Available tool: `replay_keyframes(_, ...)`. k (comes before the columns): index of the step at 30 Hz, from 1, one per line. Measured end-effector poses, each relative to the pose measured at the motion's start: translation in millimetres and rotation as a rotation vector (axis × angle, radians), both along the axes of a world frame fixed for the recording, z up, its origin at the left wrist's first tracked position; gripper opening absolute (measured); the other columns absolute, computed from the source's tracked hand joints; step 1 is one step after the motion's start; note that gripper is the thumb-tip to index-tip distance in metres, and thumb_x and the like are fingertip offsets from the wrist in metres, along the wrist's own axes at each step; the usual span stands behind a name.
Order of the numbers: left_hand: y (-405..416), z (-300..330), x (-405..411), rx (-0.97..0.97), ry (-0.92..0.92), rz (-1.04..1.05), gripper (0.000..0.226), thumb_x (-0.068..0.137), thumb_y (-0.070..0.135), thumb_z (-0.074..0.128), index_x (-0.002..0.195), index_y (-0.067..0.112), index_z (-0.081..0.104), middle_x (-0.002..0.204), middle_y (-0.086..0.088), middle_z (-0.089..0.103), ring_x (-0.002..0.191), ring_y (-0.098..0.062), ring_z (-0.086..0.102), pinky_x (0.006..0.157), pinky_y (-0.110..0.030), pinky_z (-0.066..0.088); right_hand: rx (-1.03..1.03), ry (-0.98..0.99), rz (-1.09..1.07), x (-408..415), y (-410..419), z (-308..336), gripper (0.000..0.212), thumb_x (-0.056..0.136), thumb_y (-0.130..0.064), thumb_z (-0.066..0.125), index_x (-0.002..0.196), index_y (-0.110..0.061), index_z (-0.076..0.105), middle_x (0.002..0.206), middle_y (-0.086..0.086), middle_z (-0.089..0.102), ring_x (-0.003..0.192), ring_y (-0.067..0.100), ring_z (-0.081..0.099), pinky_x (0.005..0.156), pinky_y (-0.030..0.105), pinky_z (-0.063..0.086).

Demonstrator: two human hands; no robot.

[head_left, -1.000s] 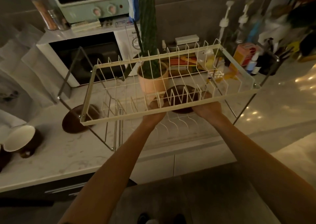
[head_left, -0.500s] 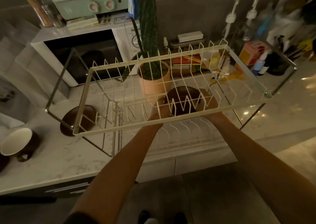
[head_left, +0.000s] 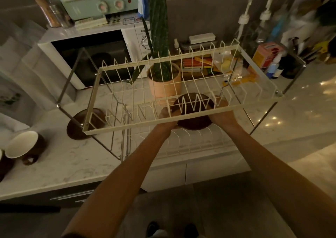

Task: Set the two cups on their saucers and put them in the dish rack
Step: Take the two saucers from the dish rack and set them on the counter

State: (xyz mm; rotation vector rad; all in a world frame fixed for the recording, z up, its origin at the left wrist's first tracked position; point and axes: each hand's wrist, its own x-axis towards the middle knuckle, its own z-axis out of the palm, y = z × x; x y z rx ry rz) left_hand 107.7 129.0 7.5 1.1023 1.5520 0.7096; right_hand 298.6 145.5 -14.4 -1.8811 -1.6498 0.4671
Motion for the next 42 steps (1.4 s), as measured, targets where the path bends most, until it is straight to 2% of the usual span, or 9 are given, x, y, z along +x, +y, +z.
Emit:
replay_keyframes(3,-5,5,3,0.08,-0.117,0.008,0.033,0.092,0.026,0.061,0.119,0.007,0.06,0.112,-0.014,0.067,0.091,-0.02,0.067,0.053,-0.024,0.058,-0.052,-0.044,-0.036,-3,-8,4,0.028,0.096,-0.015,0.05,0.107,0.006,0.063,0.108,0.026,0.067,0.106,0.043,0.061,0.088,0.041,0.045)
replay_keyframes(8,-27,1,-14,0.044,-0.046,0.067,0.026,0.09,0.02,0.06,0.115,0.015,0.059,0.102,-0.006,0.067,0.081,-0.01,0.063,0.065,-0.033,0.062,-0.068,-0.048,-0.024,-13,-31,13,0.028,0.095,-0.02,0.054,0.109,0.001,0.065,0.104,0.024,0.069,0.098,0.04,0.065,0.077,0.035,0.047)
replay_keyframes(11,-44,0,-27,0.032,-0.049,0.066,0.041,0.088,0.017,0.06,0.128,0.012,0.049,0.098,-0.003,0.062,0.084,-0.012,0.063,0.069,-0.037,0.062,-0.152,-0.03,0.013,-22,-44,17,0.031,0.094,-0.023,0.053,0.113,-0.001,0.064,0.108,0.022,0.068,0.099,0.039,0.064,0.079,0.038,0.05)
replay_keyframes(18,-92,1,-62,0.002,0.024,0.069,0.049,0.088,0.02,0.062,0.133,0.013,0.045,0.118,-0.012,0.06,0.098,-0.023,0.063,0.07,-0.036,0.061,-0.243,-0.008,0.08,-54,-82,23,0.029,0.091,-0.027,0.056,0.099,-0.003,0.069,0.096,0.021,0.07,0.091,0.038,0.066,0.074,0.038,0.051)
replay_keyframes(21,-114,1,-80,0.016,0.034,0.052,0.049,0.089,0.022,0.062,0.134,0.012,0.044,0.119,-0.014,0.061,0.101,-0.025,0.064,0.072,-0.036,0.06,-0.296,0.042,0.153,-66,-94,27,0.023,0.091,-0.028,0.057,0.087,-0.009,0.069,0.082,0.016,0.072,0.071,0.033,0.072,0.064,0.041,0.06)
replay_keyframes(23,-130,1,-93,0.022,0.025,0.05,0.048,0.09,0.024,0.061,0.133,0.013,0.045,0.119,-0.013,0.061,0.099,-0.022,0.064,0.067,-0.031,0.059,-0.351,0.118,0.193,-74,-102,27,0.016,0.09,-0.026,0.058,0.078,-0.017,0.064,0.07,0.009,0.07,0.05,0.024,0.071,0.045,0.033,0.058)
replay_keyframes(25,-144,2,-107,0.016,0.006,0.055,0.046,0.091,0.025,0.06,0.134,0.014,0.045,0.119,-0.011,0.062,0.096,-0.018,0.064,0.058,-0.024,0.057,-0.397,0.119,0.246,-83,-108,29,0.015,0.089,-0.025,0.059,0.077,-0.018,0.064,0.065,0.006,0.07,0.045,0.021,0.07,0.038,0.026,0.054)
replay_keyframes(36,-195,3,-196,-0.073,0.049,0.184,0.028,0.095,0.033,0.053,0.121,0.021,0.057,0.095,-0.003,0.07,0.082,-0.013,0.07,0.049,-0.02,0.055,-0.626,0.259,0.558,-161,-133,23,0.01,0.093,-0.022,0.058,0.087,-0.015,0.064,0.062,0.0,0.075,0.057,0.024,0.074,0.046,0.027,0.057)
replay_keyframes(42,-203,7,-252,-0.077,0.06,0.207,0.019,0.097,0.031,0.049,0.108,0.026,0.063,0.094,-0.006,0.073,0.075,-0.012,0.073,0.054,-0.024,0.056,-0.692,0.35,0.553,-217,-143,15,0.011,0.095,-0.019,0.057,0.103,-0.013,0.062,0.082,0.011,0.074,0.062,0.024,0.075,0.048,0.026,0.057)
